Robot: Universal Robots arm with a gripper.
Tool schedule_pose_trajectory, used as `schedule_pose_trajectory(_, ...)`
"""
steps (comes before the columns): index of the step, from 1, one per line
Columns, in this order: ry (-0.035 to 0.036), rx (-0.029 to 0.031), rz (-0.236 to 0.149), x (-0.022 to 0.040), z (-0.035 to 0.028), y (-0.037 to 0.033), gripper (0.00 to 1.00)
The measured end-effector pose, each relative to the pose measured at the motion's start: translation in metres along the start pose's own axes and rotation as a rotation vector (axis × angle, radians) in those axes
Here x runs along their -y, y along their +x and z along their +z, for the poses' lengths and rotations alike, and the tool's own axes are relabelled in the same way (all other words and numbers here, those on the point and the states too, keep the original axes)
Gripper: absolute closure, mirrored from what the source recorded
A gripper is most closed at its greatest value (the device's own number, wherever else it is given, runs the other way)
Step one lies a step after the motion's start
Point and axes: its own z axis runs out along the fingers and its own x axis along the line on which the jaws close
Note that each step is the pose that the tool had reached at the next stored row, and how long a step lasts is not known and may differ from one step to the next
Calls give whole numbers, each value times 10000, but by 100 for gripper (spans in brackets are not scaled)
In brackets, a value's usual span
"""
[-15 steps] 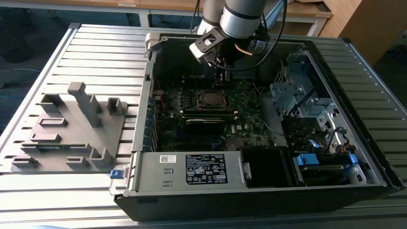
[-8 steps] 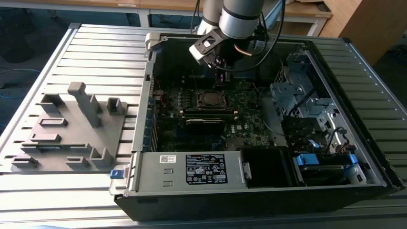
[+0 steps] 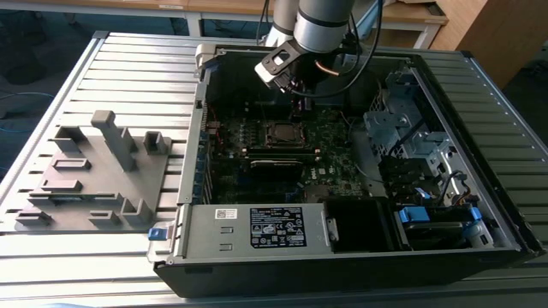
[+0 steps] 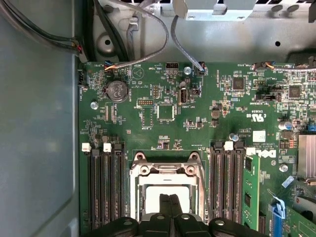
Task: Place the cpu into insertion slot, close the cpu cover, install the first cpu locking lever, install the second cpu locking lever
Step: 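Close the cpu cover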
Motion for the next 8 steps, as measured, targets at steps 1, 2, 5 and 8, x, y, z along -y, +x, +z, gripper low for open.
schedule_pose_trajectory(1,-1,0,-1,0,0,0,89)
schedule_pose_trajectory(2,-2,0,-1,0,0,0,89)
schedule_pose_trajectory(5,-2,1,0,0,0,0,89)
schedule_pose_trajectory(8,-1,2,0,1,0,0,89)
